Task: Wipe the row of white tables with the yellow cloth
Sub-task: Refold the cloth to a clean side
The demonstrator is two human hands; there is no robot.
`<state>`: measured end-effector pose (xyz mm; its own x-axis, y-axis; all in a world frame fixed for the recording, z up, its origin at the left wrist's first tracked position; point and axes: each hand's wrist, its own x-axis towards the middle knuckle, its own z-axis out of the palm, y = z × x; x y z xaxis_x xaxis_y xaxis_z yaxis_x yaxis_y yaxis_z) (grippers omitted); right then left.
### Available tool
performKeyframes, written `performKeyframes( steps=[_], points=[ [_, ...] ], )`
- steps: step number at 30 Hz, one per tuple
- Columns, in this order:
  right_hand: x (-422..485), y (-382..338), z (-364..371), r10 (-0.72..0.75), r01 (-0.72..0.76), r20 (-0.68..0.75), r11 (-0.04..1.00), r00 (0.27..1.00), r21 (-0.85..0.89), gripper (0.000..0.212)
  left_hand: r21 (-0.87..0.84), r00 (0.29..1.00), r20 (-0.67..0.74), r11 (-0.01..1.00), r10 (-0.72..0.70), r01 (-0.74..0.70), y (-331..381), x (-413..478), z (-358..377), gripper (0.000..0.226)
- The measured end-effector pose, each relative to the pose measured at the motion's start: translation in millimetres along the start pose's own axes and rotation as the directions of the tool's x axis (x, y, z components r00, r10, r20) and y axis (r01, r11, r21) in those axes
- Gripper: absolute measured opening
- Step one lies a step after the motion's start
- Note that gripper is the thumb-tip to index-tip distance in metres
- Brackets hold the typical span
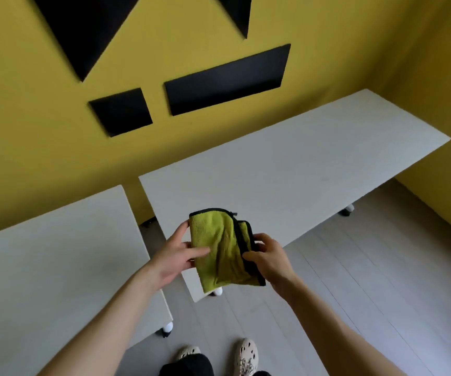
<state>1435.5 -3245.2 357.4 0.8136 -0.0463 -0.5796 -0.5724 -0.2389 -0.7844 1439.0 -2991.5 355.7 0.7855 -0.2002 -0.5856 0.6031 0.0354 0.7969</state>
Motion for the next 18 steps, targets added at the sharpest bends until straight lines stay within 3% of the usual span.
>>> performKeyframes(
  steps=[3,5,7,9,10,12,15,18],
  points=[
    [22,-22,17,-0.1,0.107,0.146,0.993,0.984,-0.044,0.073,0.076,0.985,-0.171,0.997,0.011,0.002,-18,-7,-18,0.137],
    [38,-35,35,-0.147,0.189,0.242,0.969,0.959,-0.157,0.085,0.14,0.959,-0.277,0.99,0.054,-0.015,-23,-11,-31,0.149],
    [52,-50,56,-0.213,0.32,0.327,0.891,0.921,-0.322,0.071,0.394,0.934,-0.344,0.917,0.094,0.053,-22,-14,-46,0.13],
    [63,-68,76,-0.279,0.463,0.423,0.774,0.862,-0.433,0.051,0.651,0.898,-0.414,0.739,0.153,0.174,-21,-13,-59,0.083],
    [69,-75,85,-0.301,0.524,0.476,0.72,0.826,-0.454,0.044,0.737,0.865,-0.447,0.641,0.228,0.212,-23,-10,-66,0.062],
    [83,-90,101,-0.363,0.631,0.543,0.624,0.757,-0.461,0.037,0.792,0.828,-0.454,0.574,0.33,0.205,-29,4,-82,0.051],
    [113,-101,116,-0.486,0.712,0.521,0.506,0.701,-0.487,0.032,0.56,0.835,-0.508,0.818,0.212,0.133,-26,28,-98,0.037],
    [154,-102,120,-0.477,0.679,0.488,0.434,0.731,-0.593,0.035,0.227,0.673,-0.735,0.966,0.087,0.123,-27,60,-108,0.019]
  ],
)
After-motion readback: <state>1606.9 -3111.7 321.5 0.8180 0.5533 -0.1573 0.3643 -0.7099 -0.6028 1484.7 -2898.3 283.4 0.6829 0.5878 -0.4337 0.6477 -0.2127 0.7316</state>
